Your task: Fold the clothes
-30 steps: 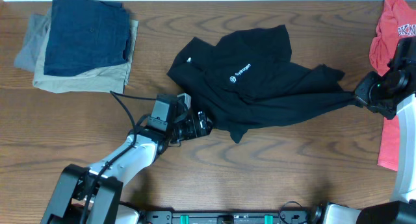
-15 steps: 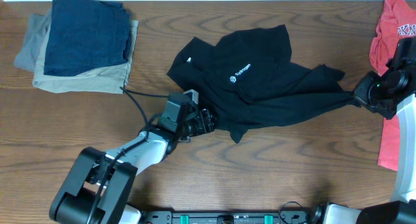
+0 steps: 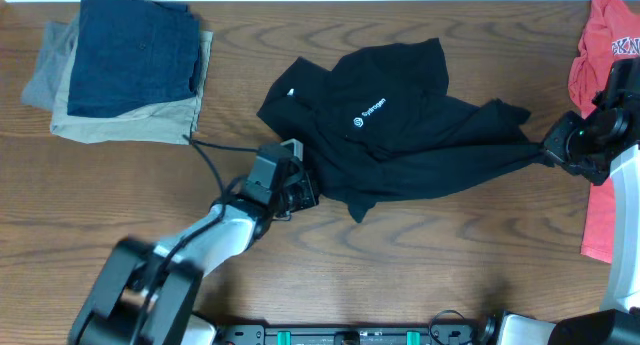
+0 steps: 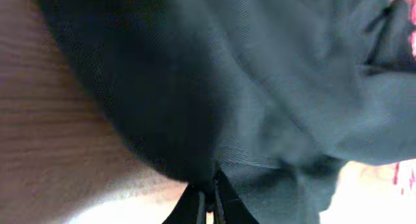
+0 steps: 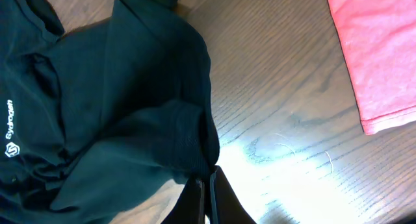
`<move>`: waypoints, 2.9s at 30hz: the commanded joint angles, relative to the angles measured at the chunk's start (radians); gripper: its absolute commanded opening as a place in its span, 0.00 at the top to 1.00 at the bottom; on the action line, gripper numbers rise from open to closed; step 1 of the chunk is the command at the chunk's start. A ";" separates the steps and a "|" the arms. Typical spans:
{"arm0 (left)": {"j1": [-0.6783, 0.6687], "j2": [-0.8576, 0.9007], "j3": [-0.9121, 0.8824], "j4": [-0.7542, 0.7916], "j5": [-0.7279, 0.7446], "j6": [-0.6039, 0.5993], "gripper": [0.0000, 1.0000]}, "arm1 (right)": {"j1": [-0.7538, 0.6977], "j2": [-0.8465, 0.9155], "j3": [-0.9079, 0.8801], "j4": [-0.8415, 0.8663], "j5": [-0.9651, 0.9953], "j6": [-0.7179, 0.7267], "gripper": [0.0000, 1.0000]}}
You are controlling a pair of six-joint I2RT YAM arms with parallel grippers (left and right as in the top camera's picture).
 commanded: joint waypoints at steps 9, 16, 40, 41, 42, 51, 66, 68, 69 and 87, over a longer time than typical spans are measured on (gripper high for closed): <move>0.023 -0.413 0.057 -0.195 -0.172 0.108 0.94 | 0.000 -0.006 0.014 0.031 -0.055 -0.012 0.99; 0.023 -0.363 0.057 0.010 -0.261 0.185 0.94 | 0.000 -0.006 0.014 0.038 -0.075 -0.013 0.99; 0.023 -0.199 0.057 -0.259 -0.326 0.345 0.02 | 0.000 -0.006 0.014 0.016 -0.075 -0.029 0.99; 0.023 -0.194 0.057 -0.259 -0.346 0.373 0.02 | 0.000 -0.006 0.014 0.014 -0.075 -0.029 0.99; 0.023 -0.183 0.057 -0.263 -0.377 0.402 0.01 | 0.000 -0.006 0.014 0.013 -0.075 -0.029 0.99; 0.024 -0.069 0.070 -0.277 -0.413 0.469 0.13 | 0.000 -0.006 0.014 0.003 -0.075 -0.032 0.99; 0.023 0.053 0.070 -0.113 -0.425 0.541 0.30 | 0.000 -0.006 0.014 0.006 -0.074 -0.051 0.99; 0.024 0.059 0.070 -0.099 -0.444 0.542 0.30 | 0.000 -0.006 0.014 0.006 -0.075 -0.055 0.99; 0.023 0.060 0.070 -0.098 -0.453 0.542 0.30 | 0.000 -0.006 0.014 0.006 -0.075 -0.055 0.99; 0.023 0.061 0.070 -0.099 -0.459 0.541 0.83 | 0.000 -0.006 0.014 -0.003 -0.075 -0.055 0.99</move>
